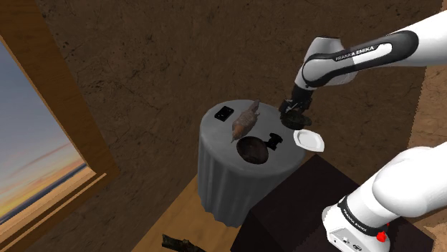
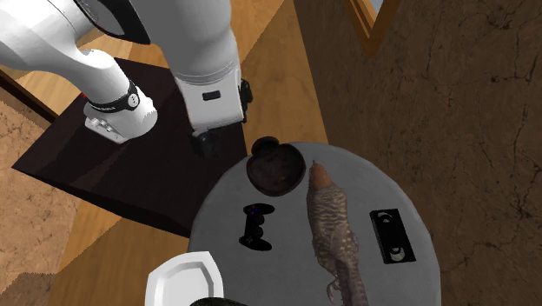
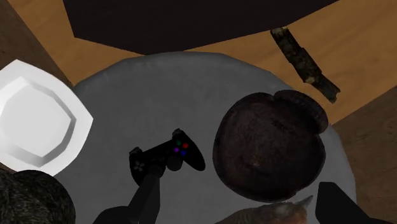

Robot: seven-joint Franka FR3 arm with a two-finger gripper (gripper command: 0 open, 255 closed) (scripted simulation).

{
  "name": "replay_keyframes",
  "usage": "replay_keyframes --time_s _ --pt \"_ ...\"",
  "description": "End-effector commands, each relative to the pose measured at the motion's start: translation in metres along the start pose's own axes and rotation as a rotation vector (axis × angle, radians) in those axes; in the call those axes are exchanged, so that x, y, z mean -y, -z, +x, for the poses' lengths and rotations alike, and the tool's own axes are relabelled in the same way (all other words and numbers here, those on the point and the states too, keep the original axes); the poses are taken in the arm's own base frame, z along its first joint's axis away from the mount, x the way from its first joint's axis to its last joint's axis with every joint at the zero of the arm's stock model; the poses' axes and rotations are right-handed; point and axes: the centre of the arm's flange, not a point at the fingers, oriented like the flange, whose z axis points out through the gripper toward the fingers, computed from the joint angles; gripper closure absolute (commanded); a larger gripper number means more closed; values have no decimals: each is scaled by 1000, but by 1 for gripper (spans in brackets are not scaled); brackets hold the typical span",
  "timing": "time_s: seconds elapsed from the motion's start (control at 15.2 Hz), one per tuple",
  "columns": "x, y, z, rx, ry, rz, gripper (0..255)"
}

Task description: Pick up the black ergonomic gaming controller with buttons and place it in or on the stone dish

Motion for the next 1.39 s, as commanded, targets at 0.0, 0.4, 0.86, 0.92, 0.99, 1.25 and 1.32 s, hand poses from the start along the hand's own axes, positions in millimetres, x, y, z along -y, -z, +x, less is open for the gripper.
replay_keyframes --time_s 0.0,0.4,0.86,0.92,0.99,1.25,1.32 --pt "-12 -20 12 -3 -7 -1 0" --pt "-47 -81 49 -5 -31 -1 0" --pt "-88 -152 91 -8 -58 0 0" --pt "-94 -162 97 -8 -62 0 0" --pt "-100 -172 103 -8 -66 0 0" --pt "-124 -213 126 -10 -81 0 0" --pt "-125 -214 127 -10 -82 0 0"
